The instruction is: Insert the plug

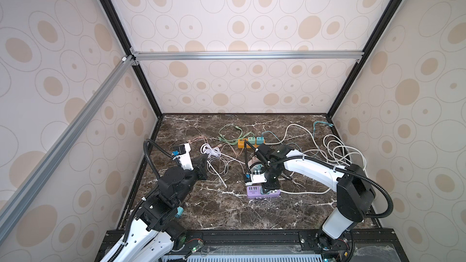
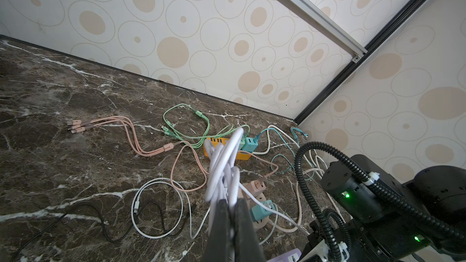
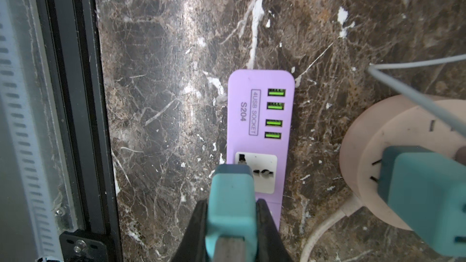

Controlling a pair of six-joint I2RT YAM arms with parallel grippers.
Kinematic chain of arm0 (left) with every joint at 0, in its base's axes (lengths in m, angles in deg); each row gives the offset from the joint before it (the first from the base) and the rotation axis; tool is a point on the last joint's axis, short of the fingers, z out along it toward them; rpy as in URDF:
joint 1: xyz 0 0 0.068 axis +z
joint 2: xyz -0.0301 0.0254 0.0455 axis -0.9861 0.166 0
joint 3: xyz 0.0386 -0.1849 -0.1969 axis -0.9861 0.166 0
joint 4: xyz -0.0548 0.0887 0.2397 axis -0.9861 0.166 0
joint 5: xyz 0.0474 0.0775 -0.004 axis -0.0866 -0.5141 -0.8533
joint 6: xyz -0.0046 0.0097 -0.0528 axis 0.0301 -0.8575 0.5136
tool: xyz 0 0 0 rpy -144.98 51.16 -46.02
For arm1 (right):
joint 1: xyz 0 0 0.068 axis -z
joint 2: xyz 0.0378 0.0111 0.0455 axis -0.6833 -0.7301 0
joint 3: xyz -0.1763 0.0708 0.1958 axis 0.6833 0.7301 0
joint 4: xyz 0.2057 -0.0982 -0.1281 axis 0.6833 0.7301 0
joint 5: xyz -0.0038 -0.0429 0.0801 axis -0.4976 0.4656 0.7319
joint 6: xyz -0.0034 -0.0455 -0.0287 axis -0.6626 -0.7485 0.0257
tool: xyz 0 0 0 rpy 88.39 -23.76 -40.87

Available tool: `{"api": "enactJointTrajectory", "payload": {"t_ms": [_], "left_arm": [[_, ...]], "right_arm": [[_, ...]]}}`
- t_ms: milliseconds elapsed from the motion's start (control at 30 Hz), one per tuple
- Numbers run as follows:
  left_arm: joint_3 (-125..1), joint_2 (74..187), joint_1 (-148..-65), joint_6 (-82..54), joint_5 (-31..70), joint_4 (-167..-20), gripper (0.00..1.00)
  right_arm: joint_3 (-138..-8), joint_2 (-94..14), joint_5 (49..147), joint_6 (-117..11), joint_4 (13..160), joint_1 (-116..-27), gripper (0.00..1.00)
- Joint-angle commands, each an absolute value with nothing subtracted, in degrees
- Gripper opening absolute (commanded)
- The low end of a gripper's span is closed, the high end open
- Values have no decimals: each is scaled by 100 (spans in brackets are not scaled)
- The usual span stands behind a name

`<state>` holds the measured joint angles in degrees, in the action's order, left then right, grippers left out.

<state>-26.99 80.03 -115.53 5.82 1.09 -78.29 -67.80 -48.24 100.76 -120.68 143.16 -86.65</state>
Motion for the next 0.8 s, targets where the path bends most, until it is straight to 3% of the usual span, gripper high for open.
{"api": "enactJointTrajectory", "payload": {"t_ms": [0, 767], "left_arm": [[-2708, 7943, -11538, 656, 103, -8015, 0], [-2639, 7971, -11542, 638, 156, -8042, 0]], "right_arm": [[-6559, -4944, 9941, -12181, 14077, -8718, 0], [-6948, -4800, 10021, -12240, 14411, -8714, 0]]}}
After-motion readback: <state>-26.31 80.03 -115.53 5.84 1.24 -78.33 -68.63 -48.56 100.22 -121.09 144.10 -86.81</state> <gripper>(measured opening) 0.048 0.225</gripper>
